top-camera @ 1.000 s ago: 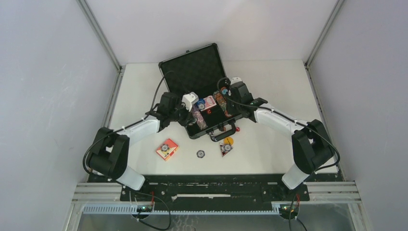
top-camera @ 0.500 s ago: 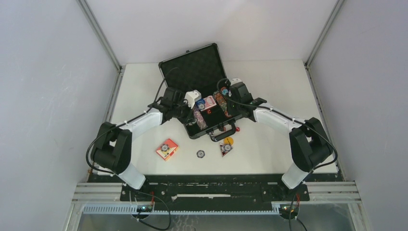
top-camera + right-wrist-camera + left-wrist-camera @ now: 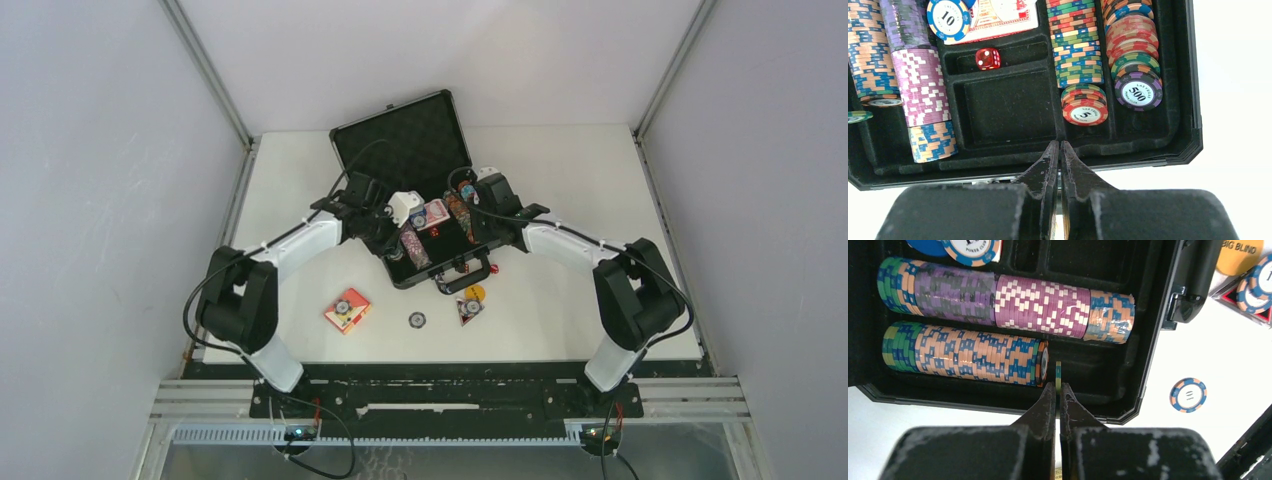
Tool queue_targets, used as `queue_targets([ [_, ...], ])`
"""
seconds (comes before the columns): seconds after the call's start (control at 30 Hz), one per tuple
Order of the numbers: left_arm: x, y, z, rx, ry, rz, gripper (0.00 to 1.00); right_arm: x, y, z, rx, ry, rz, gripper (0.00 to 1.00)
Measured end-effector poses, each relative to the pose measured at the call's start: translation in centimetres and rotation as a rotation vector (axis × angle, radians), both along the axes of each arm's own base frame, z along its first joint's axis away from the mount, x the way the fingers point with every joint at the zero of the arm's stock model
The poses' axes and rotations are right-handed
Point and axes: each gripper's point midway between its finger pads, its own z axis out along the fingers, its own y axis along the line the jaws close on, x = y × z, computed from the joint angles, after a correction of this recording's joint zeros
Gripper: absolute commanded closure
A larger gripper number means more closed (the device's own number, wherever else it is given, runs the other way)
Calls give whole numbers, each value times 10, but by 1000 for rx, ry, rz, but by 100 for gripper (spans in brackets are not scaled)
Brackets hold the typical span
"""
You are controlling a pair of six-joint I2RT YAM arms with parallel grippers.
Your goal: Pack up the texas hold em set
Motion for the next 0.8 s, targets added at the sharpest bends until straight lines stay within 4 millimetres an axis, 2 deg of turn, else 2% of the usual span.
queue_targets([
  [0.17, 0, 7, -12, 56, 25, 9, 100, 0, 0, -2, -3, 5, 0, 89],
  [0.3, 2, 8, -12, 69, 17, 14, 100, 0, 0, -4, -5, 8, 0, 89],
  [0.8, 8, 0, -22, 57, 20, 0, 100, -1, 0, -5, -1, 13, 4, 89],
])
